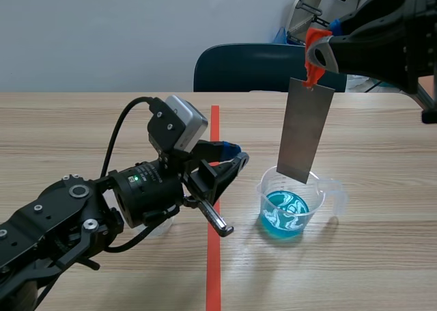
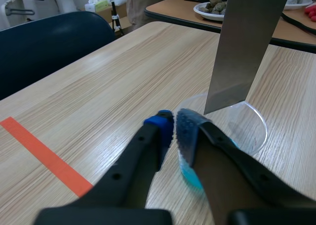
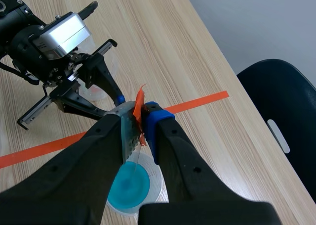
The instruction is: Do the redox reaction experiment
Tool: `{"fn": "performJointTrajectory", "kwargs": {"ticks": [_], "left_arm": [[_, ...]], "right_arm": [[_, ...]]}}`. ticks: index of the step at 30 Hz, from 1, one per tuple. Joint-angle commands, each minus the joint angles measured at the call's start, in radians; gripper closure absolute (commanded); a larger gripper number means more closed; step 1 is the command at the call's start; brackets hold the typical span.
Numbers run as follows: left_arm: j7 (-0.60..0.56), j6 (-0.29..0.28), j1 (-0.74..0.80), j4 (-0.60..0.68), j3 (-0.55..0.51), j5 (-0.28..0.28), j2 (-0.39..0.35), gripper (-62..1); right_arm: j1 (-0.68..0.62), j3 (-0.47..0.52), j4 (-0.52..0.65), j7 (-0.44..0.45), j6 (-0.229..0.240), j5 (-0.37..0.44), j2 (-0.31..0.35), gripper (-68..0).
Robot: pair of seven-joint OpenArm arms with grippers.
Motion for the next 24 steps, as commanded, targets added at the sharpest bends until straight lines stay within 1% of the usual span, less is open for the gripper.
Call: {"fn": "performJointTrajectory", "kwargs": {"ticks": [1, 3, 4, 5, 8, 9, 10, 18, 24], "left_arm": [[-0.013, 0.0, 0.0, 0.02, 0.001, -0.013, 0.0, -19.4], [-0.013, 0.0, 0.0, 0.02, 0.001, -0.013, -0.007, -25.6], [-0.013, 0.001, 0.002, 0.02, 0.001, -0.014, -0.01, -29.8], [-0.014, 0.001, 0.004, 0.02, 0.0, -0.014, -0.013, -35.1], [-0.015, 0.002, 0.02, 0.02, -0.002, -0.014, -0.016, -55.4], [-0.019, 0.002, 0.028, 0.02, -0.002, -0.013, -0.02, -60.6], [-0.034, 0.002, 0.035, 0.02, -0.002, -0.013, -0.026, -62.3], [-0.177, 0.003, 0.102, 0.023, -0.002, -0.009, -0.095, -62.3], [-0.219, 0.002, 0.148, 0.048, -0.016, -0.009, -0.154, -62.3]], "right_arm": [[0.015, -0.001, 0.012, 0.018, 0.007, 0.007, 0.011, -0.6], [0.015, -0.001, 0.012, 0.018, 0.007, 0.007, 0.011, -0.6], [0.015, -0.001, 0.012, 0.018, 0.007, 0.007, 0.011, -0.6], [0.015, -0.001, 0.012, 0.018, 0.007, 0.007, 0.011, -0.6], [0.015, -0.001, 0.012, 0.018, 0.007, 0.007, 0.011, -0.6], [0.015, -0.001, 0.012, 0.019, 0.007, 0.007, 0.011, -0.6], [0.015, -0.001, 0.012, 0.019, 0.007, 0.007, 0.011, -0.6], [0.015, -0.001, 0.012, 0.018, 0.007, 0.007, 0.011, -0.6], [0.015, -0.001, 0.012, 0.018, 0.007, 0.007, 0.011, -0.6]]}}
